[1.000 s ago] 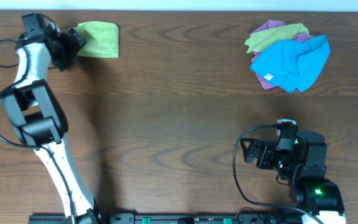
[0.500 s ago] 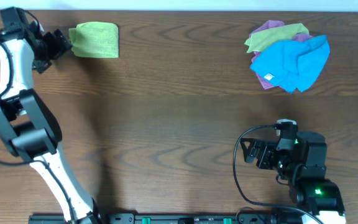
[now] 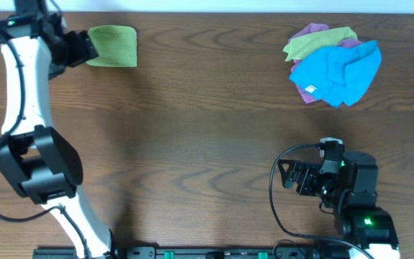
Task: Fold the cloth
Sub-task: 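Release the green cloth and pull the left gripper back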
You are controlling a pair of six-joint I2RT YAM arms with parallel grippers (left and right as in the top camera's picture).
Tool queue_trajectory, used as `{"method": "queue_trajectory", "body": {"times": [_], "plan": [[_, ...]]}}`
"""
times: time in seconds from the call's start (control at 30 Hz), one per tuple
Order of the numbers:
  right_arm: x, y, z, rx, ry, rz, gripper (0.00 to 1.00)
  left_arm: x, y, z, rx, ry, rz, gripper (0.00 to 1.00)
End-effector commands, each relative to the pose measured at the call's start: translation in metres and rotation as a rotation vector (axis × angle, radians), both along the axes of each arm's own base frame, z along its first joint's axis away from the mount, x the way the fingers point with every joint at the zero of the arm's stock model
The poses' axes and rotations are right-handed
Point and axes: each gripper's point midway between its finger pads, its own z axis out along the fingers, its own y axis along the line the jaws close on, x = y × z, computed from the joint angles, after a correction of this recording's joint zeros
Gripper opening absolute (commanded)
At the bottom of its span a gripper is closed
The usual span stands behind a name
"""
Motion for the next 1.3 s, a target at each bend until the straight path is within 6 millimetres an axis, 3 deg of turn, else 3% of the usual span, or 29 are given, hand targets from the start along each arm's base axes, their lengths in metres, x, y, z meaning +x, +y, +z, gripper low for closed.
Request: {"method": "queue_trajectory", "body": {"times": [0.0, 0.1, 0.3, 0.5, 0.63, 0.83, 1.27], "plan": [[0.0, -0.001, 0.0, 0.015, 0.006, -0.015, 0.99, -0.003, -0.011, 0.025, 0.052, -0.036, -0.04, 0.96], [0.0, -0.001, 0.0, 0.015, 0.006, -0.015, 0.99, 0.003, -0.018, 0.031, 0.076, -0.067, -0.078, 0.95], [0.0, -0.001, 0.0, 0.015, 0.006, -0.015, 0.99, -0.027, -0.037, 0.022, 0.018, 0.051, -0.127, 0.96], [0.0, -0.001, 0.0, 0.015, 0.006, -0.015, 0.99, -0.04, -0.052, 0.033, 0.013, 0.062, -0.156, 0.95], [0.0, -0.001, 0.0, 0.015, 0.006, -0.015, 0.99, -0.045, -0.058, 0.046, 0.04, 0.023, -0.169, 0.96], [0.0, -0.001, 0.0, 0.015, 0.006, -0.015, 0.99, -0.059, -0.066, 0.044, 0.05, -0.062, -0.178, 0.95], [0.0, -0.001, 0.0, 0.015, 0.006, -0.015, 0.99, -0.122, -0.071, 0.035, 0.088, -0.312, -0.178, 0.96]]}}
